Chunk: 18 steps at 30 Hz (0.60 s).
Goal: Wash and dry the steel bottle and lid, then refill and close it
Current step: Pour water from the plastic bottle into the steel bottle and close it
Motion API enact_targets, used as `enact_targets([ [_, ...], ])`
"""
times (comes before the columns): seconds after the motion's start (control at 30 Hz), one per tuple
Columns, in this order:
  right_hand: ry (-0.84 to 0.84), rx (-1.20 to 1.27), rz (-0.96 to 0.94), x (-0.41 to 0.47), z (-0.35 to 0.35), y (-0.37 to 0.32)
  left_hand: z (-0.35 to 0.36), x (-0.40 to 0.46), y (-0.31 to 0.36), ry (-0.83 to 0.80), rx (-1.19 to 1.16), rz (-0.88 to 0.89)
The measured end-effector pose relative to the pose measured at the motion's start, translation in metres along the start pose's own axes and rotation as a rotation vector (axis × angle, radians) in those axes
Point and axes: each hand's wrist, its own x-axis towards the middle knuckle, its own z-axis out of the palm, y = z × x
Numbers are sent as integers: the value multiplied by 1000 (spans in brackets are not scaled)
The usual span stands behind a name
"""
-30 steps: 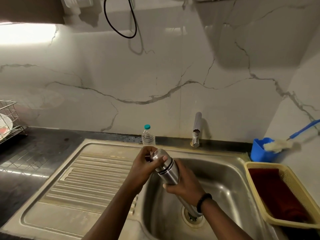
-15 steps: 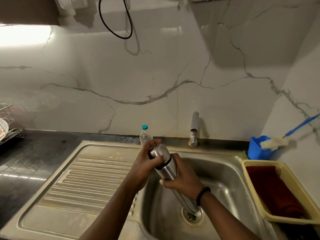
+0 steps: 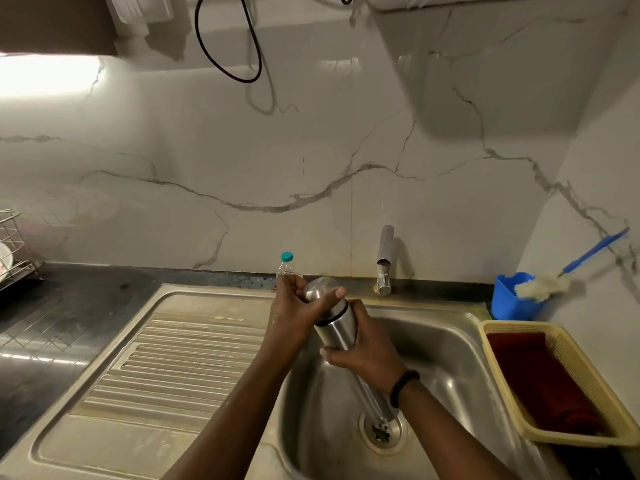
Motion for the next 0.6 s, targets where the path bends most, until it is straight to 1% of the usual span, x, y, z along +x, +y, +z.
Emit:
enact_targets([
  [0.07, 11, 22, 4, 1, -4, 0, -5, 0, -1, -57, -124, 33],
  [0.17, 71, 76, 18, 1, -9, -1, -12, -2, -4, -118, -282, -3],
  [0.2, 89, 78, 20, 2, -9, -2, -10, -4, 0, -132, -262, -26],
  [0.27, 111, 24, 8, 4, -3, -3, 4, -8, 6, -151, -139, -49],
  [0.3, 128, -43, -14, 4, 1, -3, 14, -10, 8, -114, -95, -50],
  [0.37, 165, -138, -72, 7, 8, -1, 28, -16, 14, 45, -100, -67],
  [0.4, 168, -135, -89, 8, 9, -2, 31, -17, 16, 110, -128, -63],
  [0.43, 151, -107, -91, 8, 7, -5, 30, -17, 17, 133, -162, -42],
  [0.47, 106, -70, -82, 8, 2, -9, 28, -13, 15, 104, -195, -10],
  [0.6, -154, 4, -63, 6, -25, -14, 8, 2, 11, -241, -302, 121],
])
